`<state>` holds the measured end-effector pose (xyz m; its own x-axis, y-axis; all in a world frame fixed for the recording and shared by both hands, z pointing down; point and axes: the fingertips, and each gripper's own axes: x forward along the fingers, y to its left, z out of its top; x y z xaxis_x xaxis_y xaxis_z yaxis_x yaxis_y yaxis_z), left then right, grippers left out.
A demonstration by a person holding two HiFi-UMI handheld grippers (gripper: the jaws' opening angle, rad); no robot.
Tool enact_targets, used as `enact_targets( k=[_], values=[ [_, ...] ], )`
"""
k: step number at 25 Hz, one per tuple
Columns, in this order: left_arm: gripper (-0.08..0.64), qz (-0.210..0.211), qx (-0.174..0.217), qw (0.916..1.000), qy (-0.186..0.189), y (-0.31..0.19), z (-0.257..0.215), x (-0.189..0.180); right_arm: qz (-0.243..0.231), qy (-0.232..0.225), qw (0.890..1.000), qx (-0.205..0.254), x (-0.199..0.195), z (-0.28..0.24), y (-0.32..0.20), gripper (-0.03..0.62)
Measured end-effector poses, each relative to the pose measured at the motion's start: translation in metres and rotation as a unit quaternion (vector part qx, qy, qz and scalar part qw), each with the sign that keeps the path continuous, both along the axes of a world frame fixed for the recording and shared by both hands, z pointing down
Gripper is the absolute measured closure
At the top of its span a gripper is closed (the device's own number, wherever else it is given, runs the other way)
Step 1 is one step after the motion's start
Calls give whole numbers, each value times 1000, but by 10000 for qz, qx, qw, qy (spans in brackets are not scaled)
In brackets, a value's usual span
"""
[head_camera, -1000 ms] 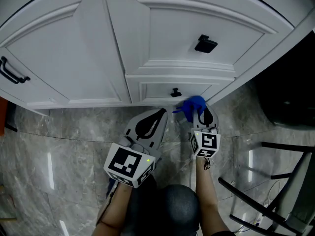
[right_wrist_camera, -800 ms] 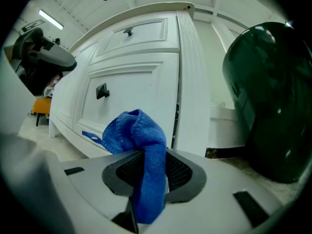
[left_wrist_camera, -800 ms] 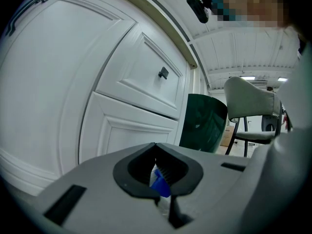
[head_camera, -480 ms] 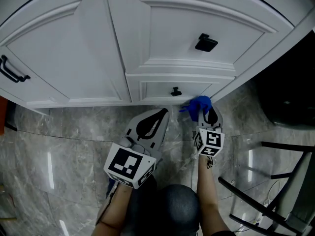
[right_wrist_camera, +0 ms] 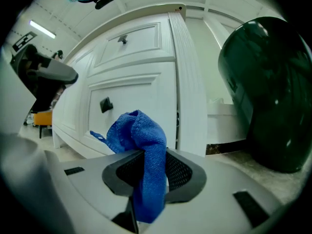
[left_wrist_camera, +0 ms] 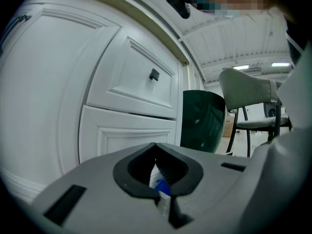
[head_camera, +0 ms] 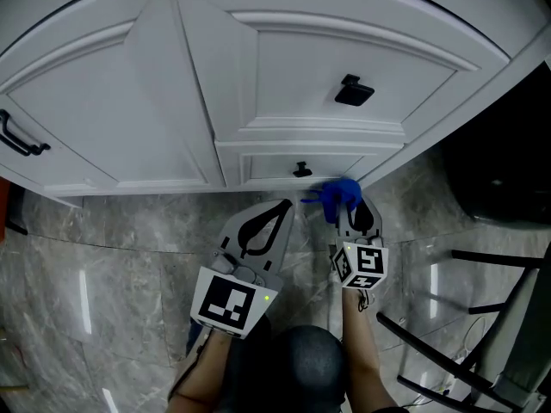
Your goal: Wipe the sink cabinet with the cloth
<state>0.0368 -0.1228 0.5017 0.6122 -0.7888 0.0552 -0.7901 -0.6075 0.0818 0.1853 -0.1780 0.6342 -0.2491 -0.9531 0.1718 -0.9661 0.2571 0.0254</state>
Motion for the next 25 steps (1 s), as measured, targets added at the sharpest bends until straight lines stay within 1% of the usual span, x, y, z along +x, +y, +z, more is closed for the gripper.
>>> enact_targets(
  k=[2,4,7,9,11,12,14,17,20,23,25],
  values=[
    [555,-117,29,9998,-133,-2,-2,-1,-159,-43,9998,-60,-10,-16,13,477],
    [555,-272,-94,9996,-24,-5,-10,-2,-224,-168,9995,-133,-16,-41,25,477],
    [555,-521,-245,9983,134,-8,-34,-3,-217,-315,9991,-182,-20,-93,39,477],
    [555,-617,-459,9967,275,-5,-50,-1,-211,-326,9991,-190,-23,-129,50,477],
    [557,-504,-742,9949,456,3,-70,4,-193,-300,9991,-208,-26,-165,62,477],
    [555,-415,-867,9942,473,8,-82,7,-190,-286,9991,-233,-28,-184,68,477],
    [556,-300,-1014,9937,381,18,-110,10,-164,-334,9988,-320,-33,-218,80,477],
    [556,-275,-1110,9930,285,33,-156,8,20,-729,9961,-500,-41,-266,95,477],
    [556,-204,-1268,9914,251,50,-210,5,180,-1007,9917,-774,-48,-316,111,477],
    [556,105,-1510,9881,265,71,-270,10,254,-1053,9877,-1128,-52,-368,132,477],
    [556,237,-1645,9859,217,84,-311,13,166,-1036,9856,-1324,-56,-407,145,477]
  ],
)
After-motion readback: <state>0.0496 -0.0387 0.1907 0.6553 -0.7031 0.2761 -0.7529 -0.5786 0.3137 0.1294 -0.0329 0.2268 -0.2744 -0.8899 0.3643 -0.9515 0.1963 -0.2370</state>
